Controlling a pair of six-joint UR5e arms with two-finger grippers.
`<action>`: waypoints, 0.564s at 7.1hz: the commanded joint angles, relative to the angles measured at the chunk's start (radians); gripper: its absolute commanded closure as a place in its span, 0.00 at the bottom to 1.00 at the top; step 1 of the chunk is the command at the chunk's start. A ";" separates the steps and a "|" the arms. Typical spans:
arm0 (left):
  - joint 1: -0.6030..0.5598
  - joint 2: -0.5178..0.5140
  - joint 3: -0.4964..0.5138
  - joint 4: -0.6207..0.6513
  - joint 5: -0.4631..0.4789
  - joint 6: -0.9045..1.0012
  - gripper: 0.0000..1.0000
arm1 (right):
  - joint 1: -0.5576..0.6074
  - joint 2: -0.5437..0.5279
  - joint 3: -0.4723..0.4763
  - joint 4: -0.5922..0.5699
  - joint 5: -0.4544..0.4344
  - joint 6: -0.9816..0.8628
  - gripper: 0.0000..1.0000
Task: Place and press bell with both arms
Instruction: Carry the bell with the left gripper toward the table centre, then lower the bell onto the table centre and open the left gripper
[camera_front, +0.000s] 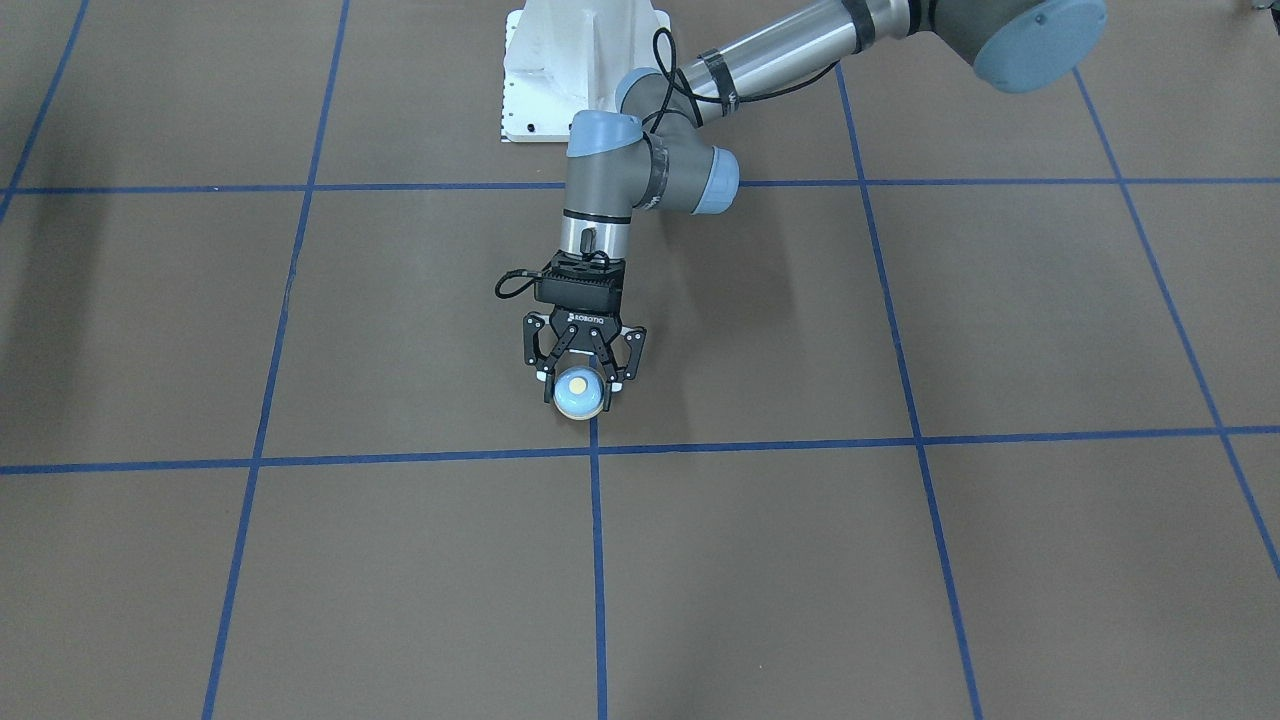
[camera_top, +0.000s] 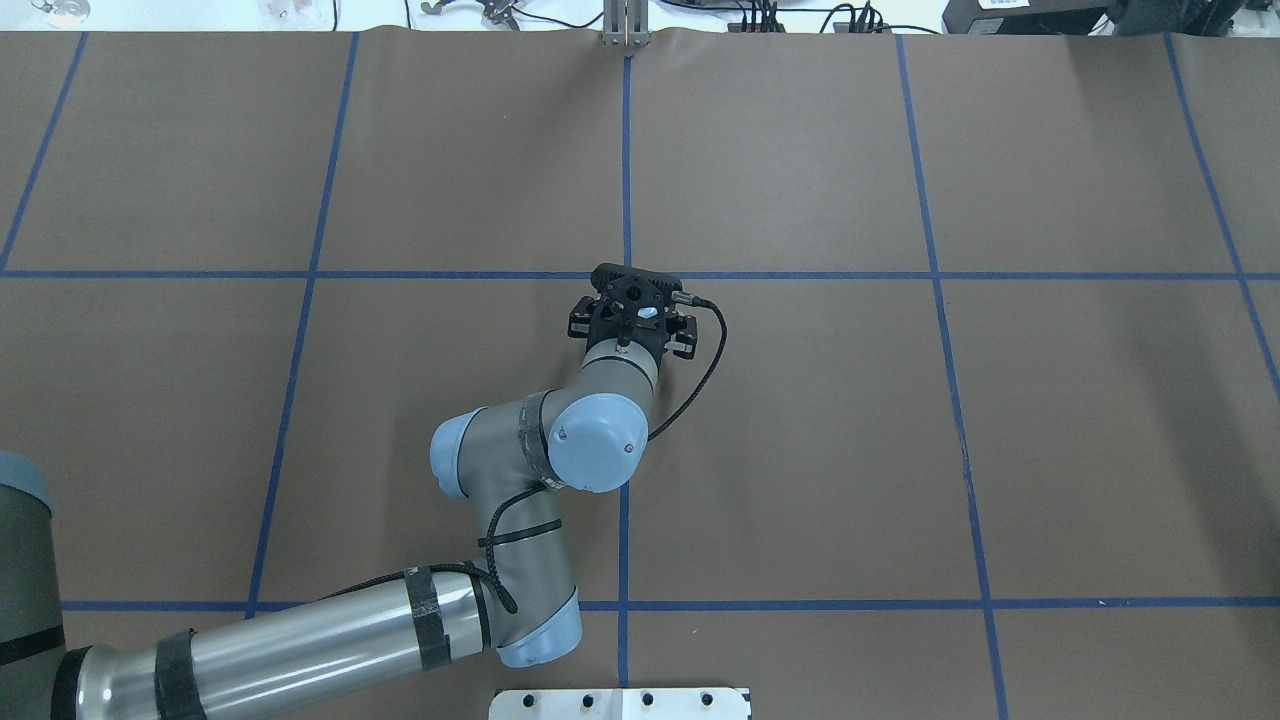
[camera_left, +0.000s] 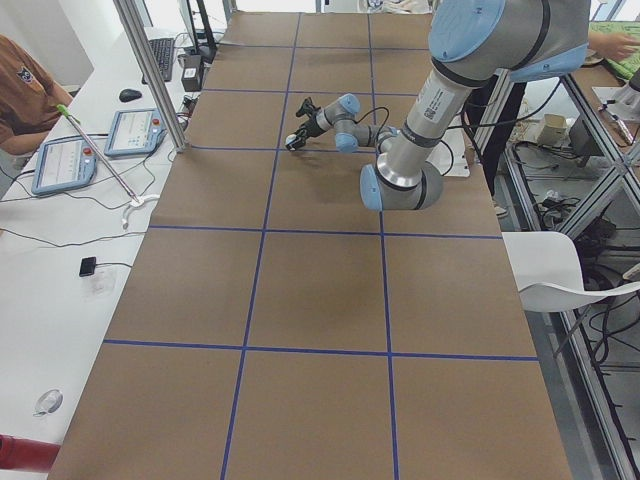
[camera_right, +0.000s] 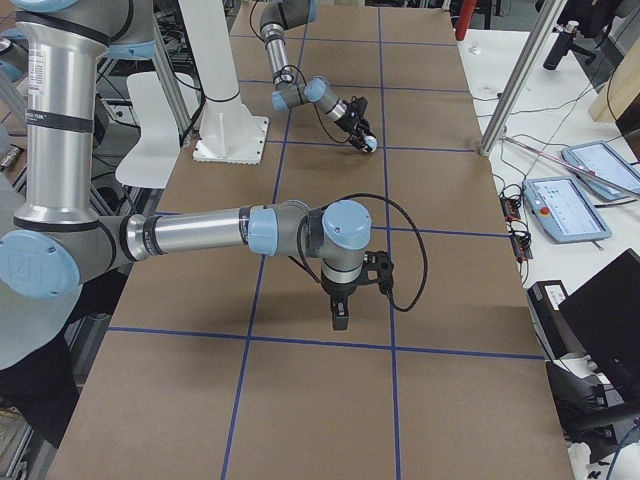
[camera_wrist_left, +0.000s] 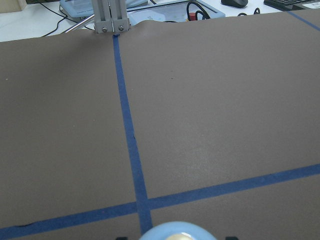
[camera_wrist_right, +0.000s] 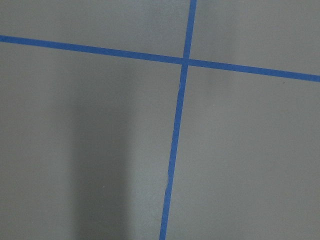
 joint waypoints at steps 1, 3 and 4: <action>-0.022 -0.004 -0.009 -0.032 -0.001 -0.012 0.00 | -0.014 0.001 0.007 0.002 -0.001 -0.004 0.00; -0.115 -0.012 -0.028 -0.017 -0.127 -0.020 0.00 | -0.025 0.062 -0.008 0.005 0.003 0.010 0.00; -0.184 -0.007 -0.028 0.012 -0.218 -0.017 0.00 | -0.035 0.071 0.004 0.006 0.018 0.022 0.00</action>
